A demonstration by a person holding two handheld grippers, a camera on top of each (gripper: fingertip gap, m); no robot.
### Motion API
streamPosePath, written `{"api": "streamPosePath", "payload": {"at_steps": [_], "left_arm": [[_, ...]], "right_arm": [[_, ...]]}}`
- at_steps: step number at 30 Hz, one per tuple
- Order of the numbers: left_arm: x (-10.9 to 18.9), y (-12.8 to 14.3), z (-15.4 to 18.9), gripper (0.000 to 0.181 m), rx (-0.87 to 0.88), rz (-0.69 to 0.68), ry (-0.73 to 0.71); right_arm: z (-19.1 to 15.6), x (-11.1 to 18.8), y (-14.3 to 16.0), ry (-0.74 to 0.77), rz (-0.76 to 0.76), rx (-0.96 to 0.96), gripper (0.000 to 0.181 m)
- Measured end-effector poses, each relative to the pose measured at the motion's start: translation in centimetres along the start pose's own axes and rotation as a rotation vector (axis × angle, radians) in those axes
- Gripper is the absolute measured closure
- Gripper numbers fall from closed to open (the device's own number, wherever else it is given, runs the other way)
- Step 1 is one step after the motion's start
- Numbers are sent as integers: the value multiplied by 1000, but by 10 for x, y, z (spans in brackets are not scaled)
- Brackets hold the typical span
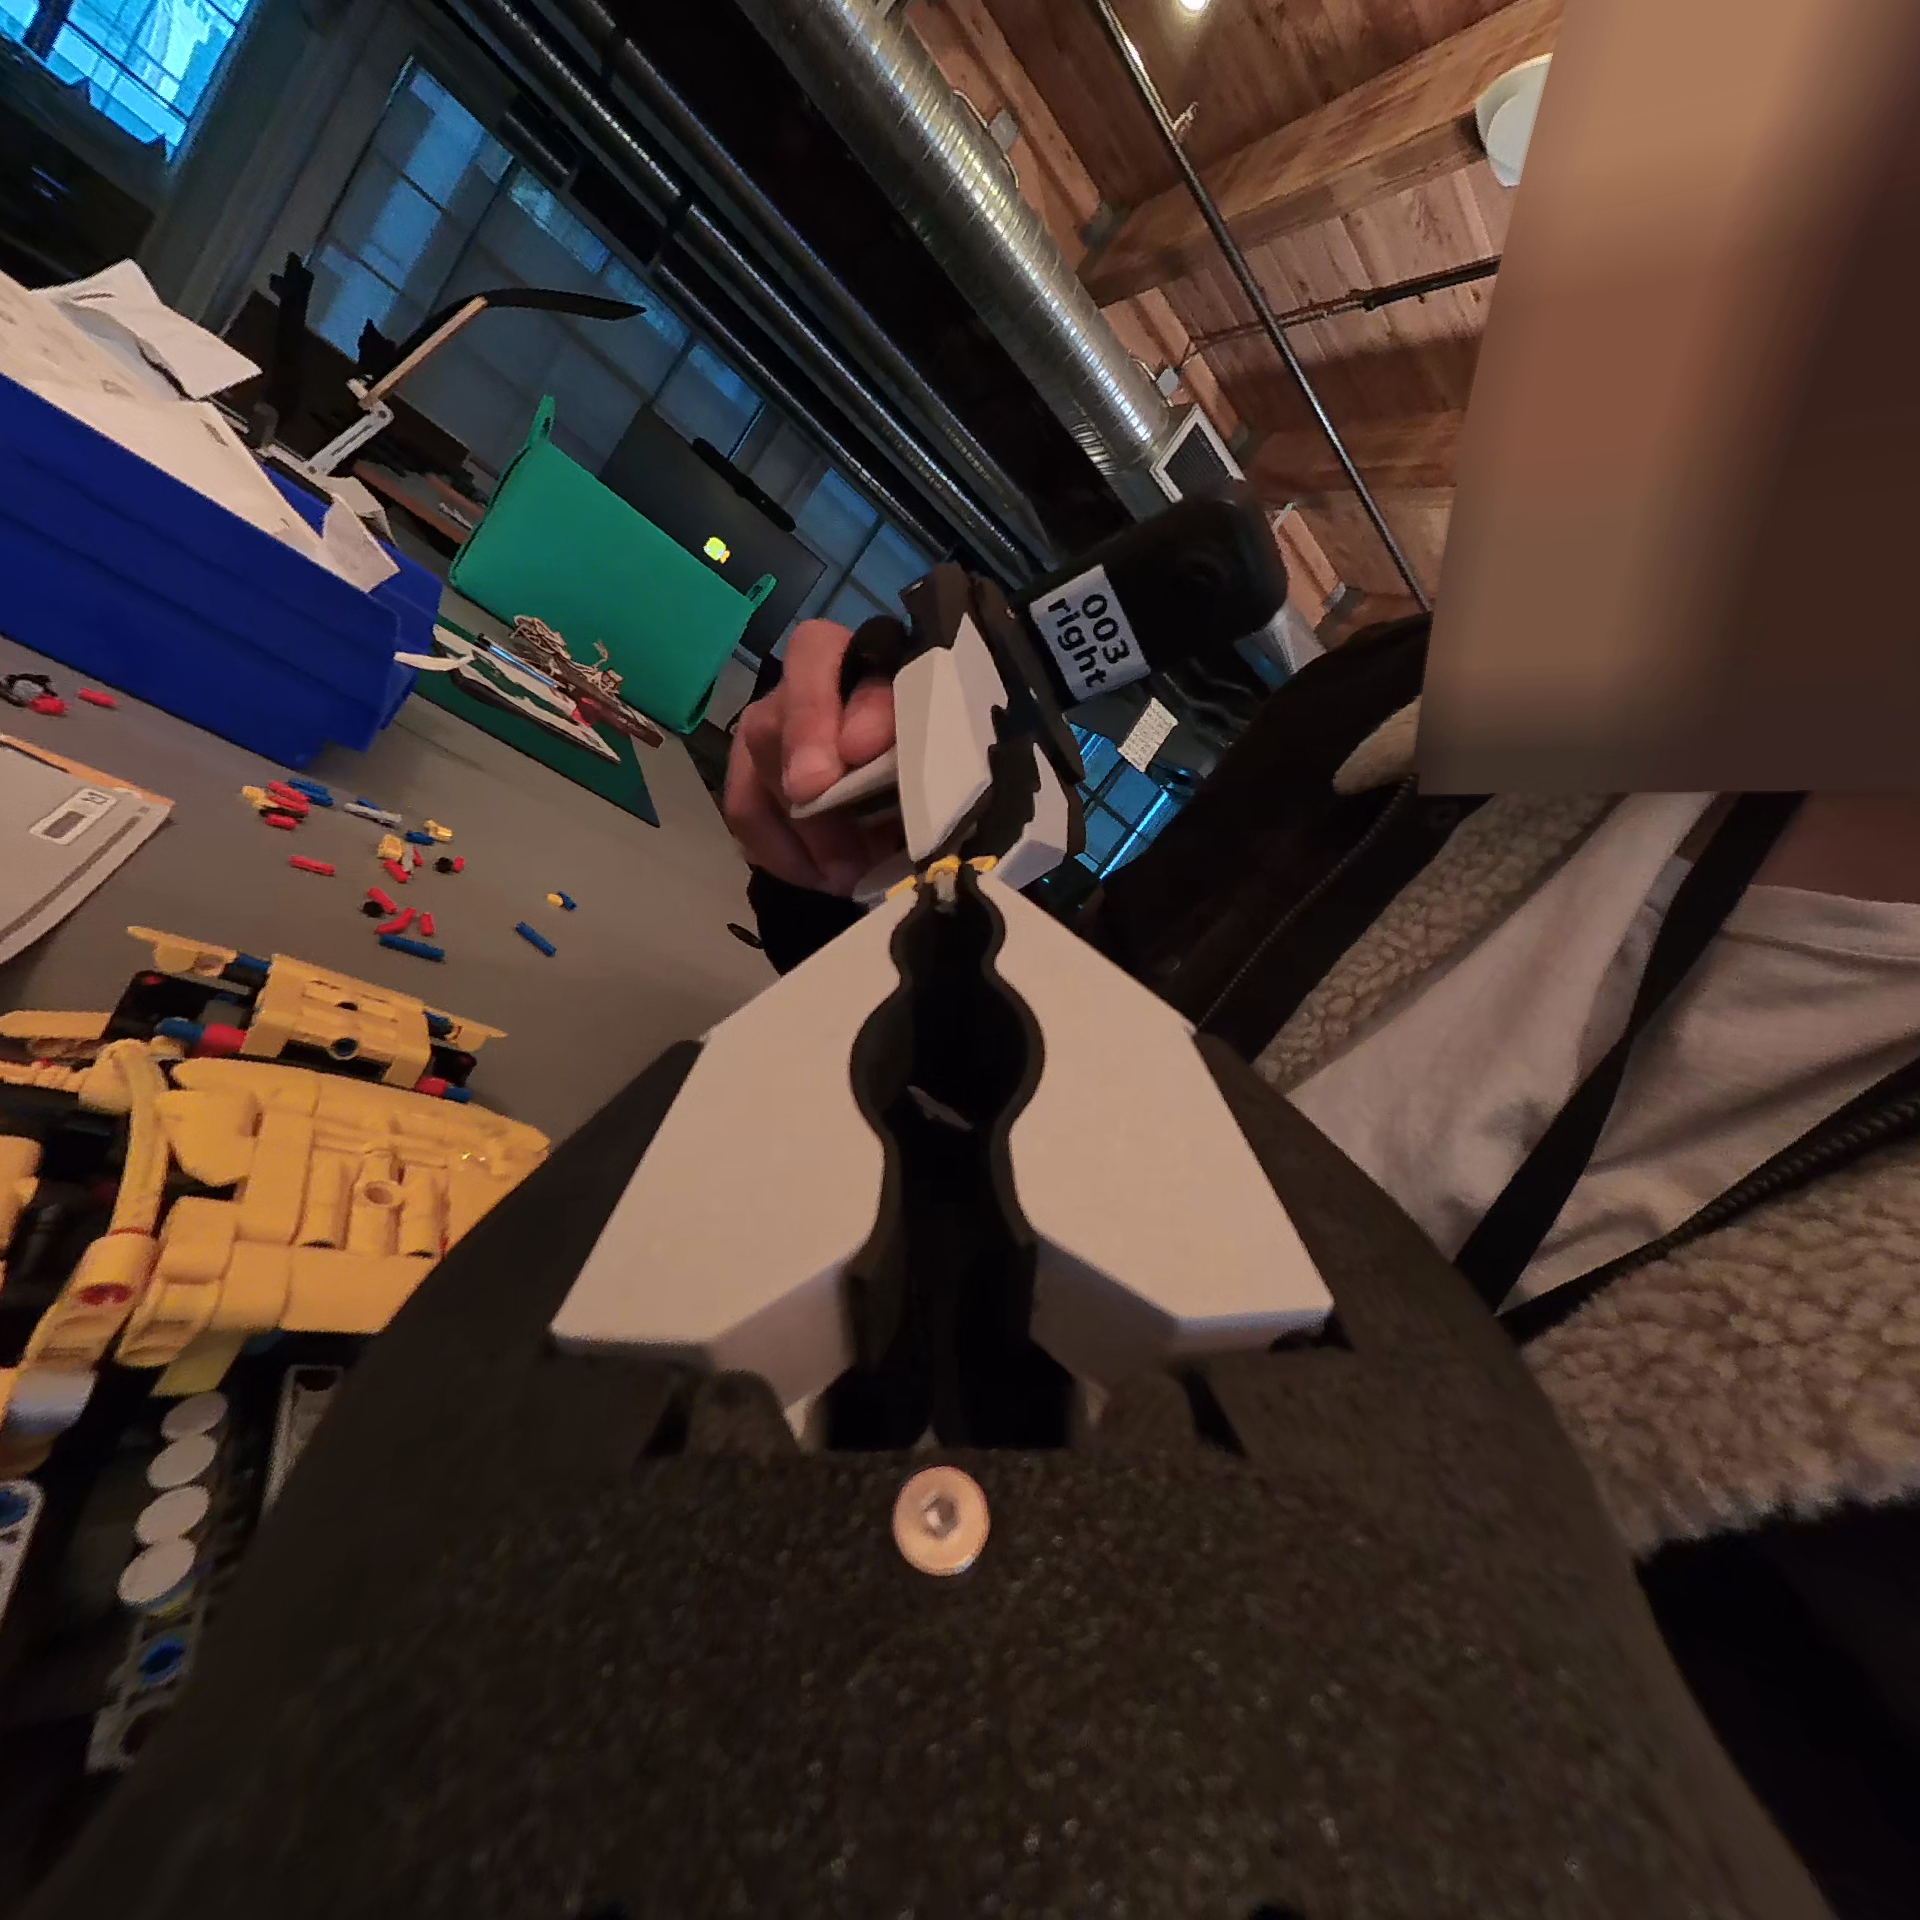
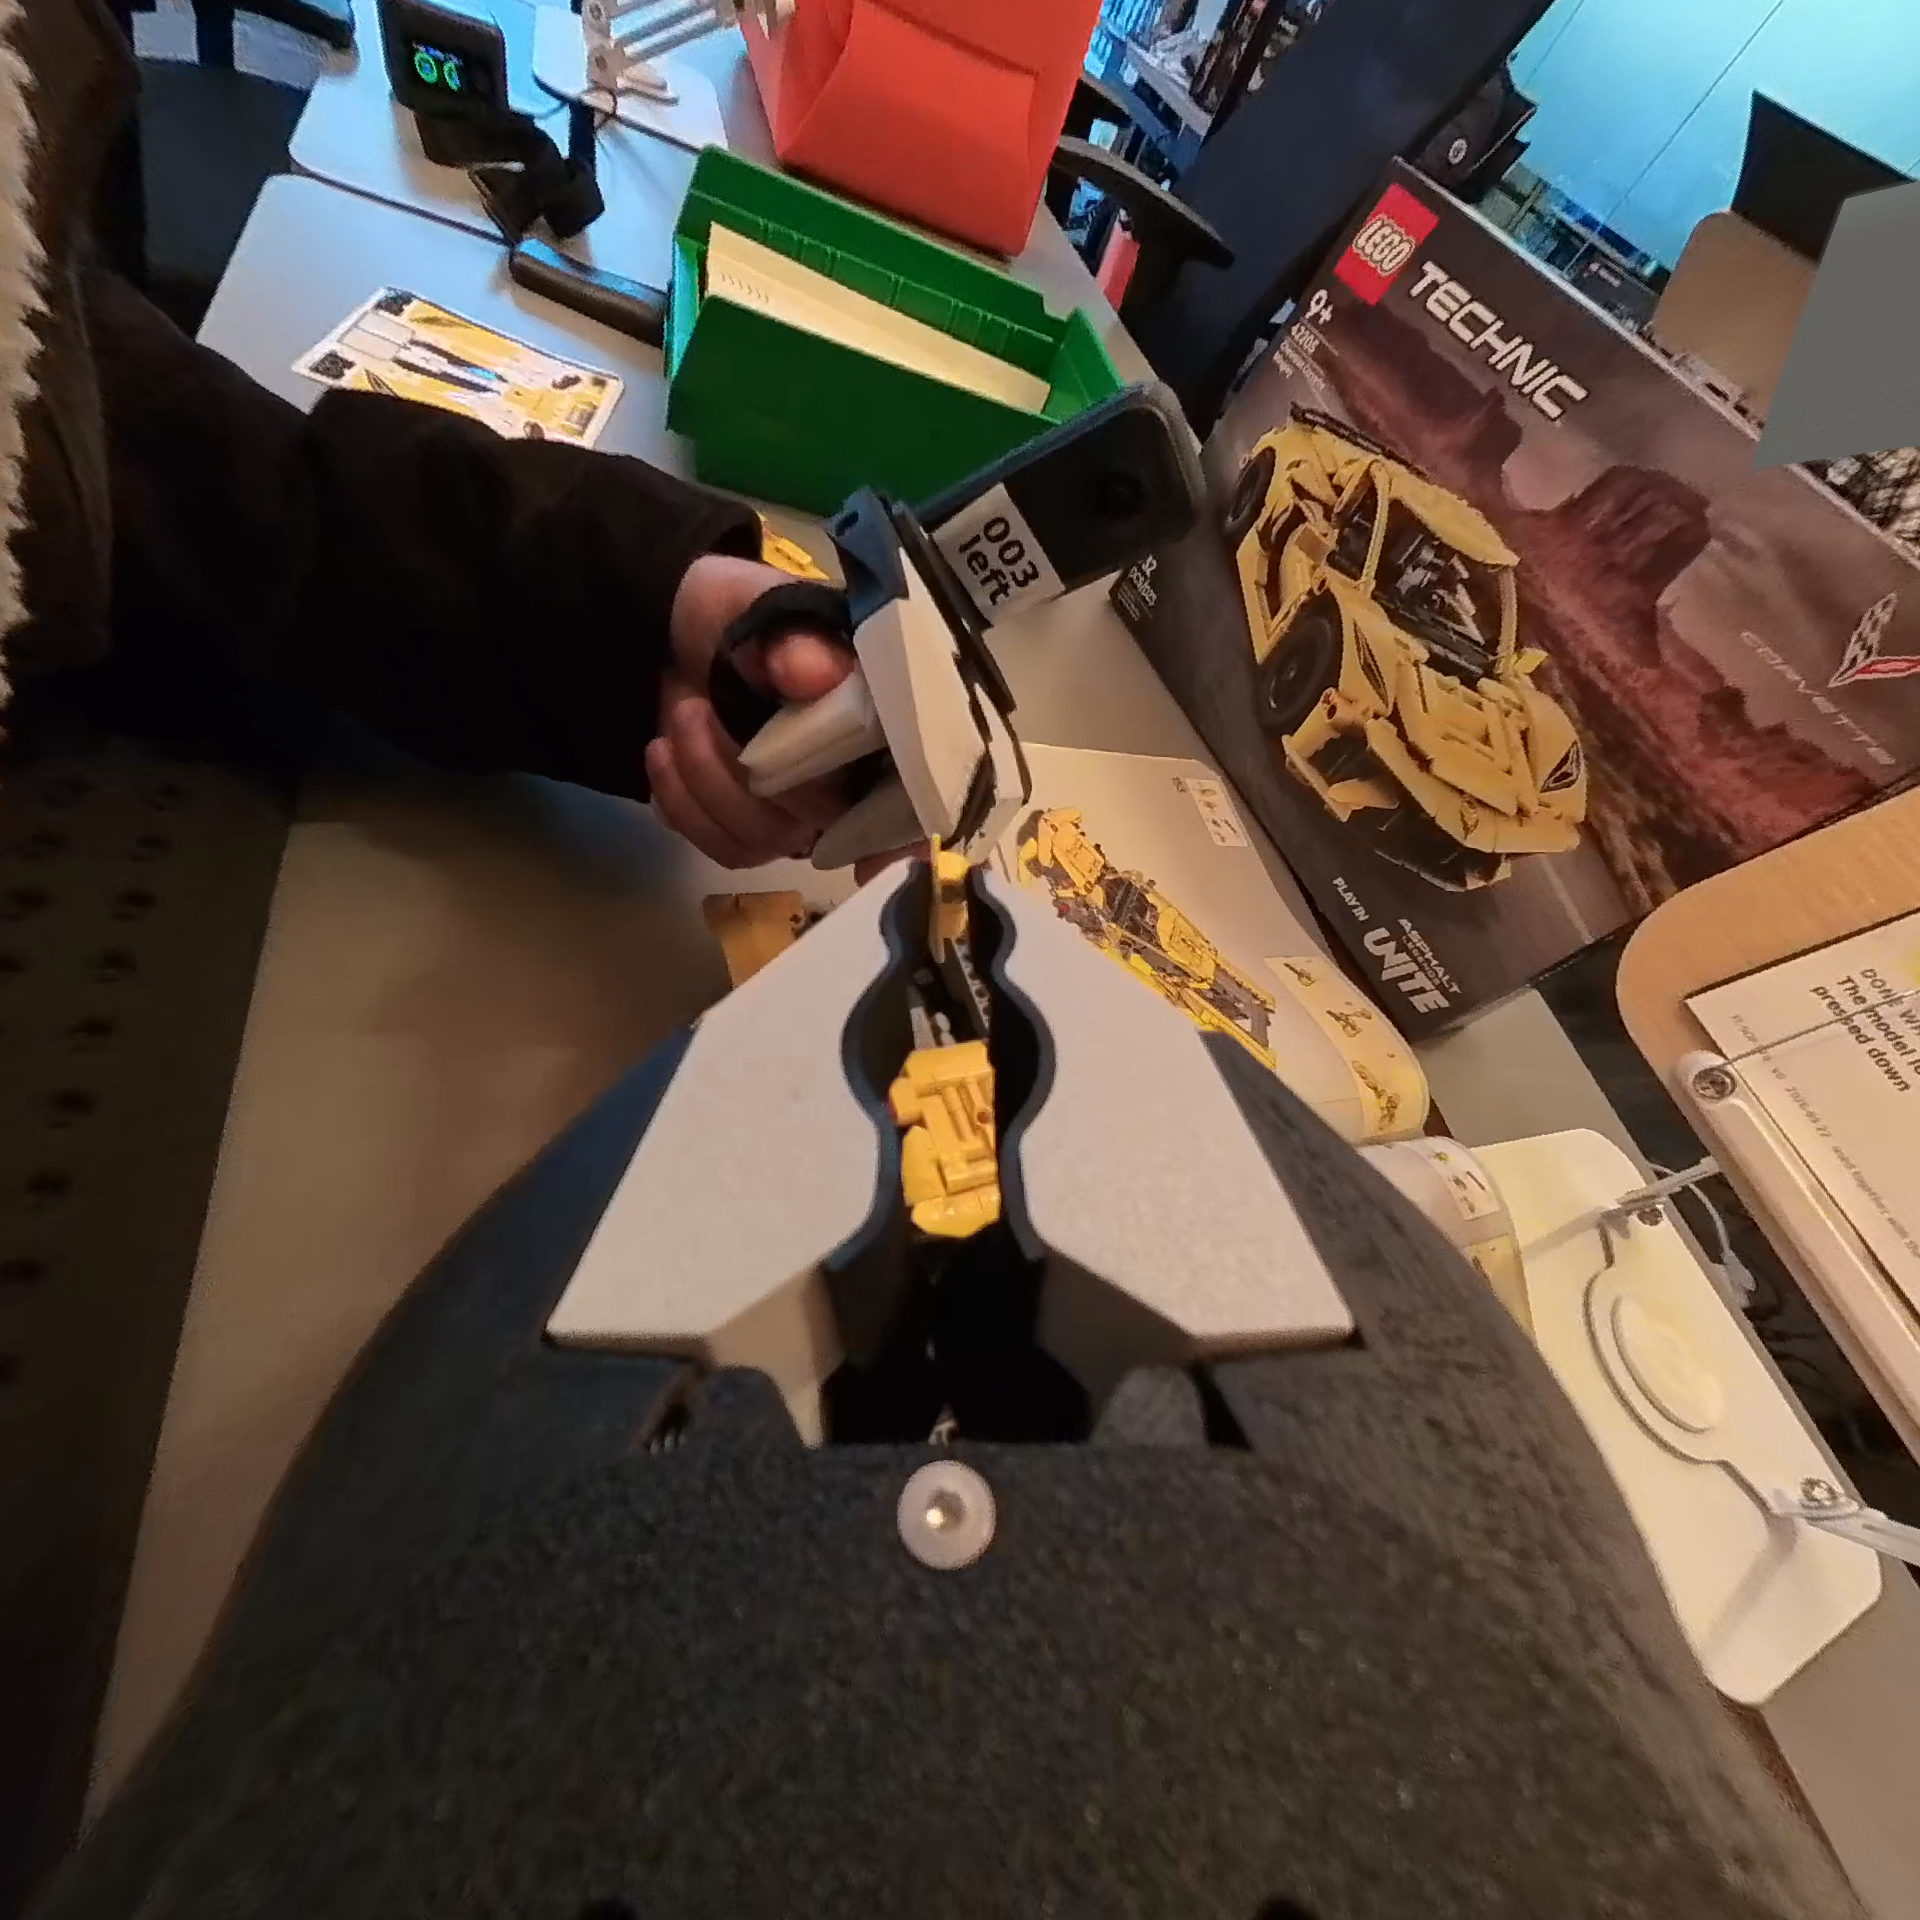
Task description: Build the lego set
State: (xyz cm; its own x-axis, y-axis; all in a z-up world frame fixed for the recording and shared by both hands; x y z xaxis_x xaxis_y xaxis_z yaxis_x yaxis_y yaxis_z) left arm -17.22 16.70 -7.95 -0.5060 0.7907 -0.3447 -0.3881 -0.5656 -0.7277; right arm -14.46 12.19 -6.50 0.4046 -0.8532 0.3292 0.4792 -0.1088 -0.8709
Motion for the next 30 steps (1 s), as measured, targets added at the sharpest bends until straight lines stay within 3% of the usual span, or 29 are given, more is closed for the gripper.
{"api": "streamPosePath", "payload": {"at_steps": [7,12,15,20,25,28,30], "left_arm": [[0,-3,5,177,10,12,46],[2,-2,1,177,-35,-6,-13],[3,-1,-2,177,-208,-42,-117],[7,-7,3,177,-512,-50,-225],[5,4,-1,177,-561,-122,-246],[3,7,-1,177,-548,-140,-235],[2,11,-3,177,-542,-160,-236]], "right_arm": [[0,1,-7,-7,53,-48,176],[1,0,-1,0,40,-101,174],[10,6,5,10,92,-260,157],[12,10,23,-186,167,-687,129],[7,-1,28,-350,269,-918,141],[2,-9,32,-383,267,-919,141],[2,-10,30,-383,296,-906,151]]}}
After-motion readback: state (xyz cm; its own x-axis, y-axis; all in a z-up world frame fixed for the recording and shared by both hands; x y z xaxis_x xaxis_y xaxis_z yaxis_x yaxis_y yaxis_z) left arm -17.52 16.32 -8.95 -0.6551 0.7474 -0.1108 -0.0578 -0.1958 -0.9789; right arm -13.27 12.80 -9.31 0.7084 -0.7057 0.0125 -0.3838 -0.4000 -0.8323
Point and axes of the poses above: each gripper's, where its closed fingertips meet, x back along the fingers, y out of its underside, z = x × y across the jaws, the point moved 3 cm from there along x, back along the fingers, and after that the axes turned 2 degrees about z, right-handed, at the moved point
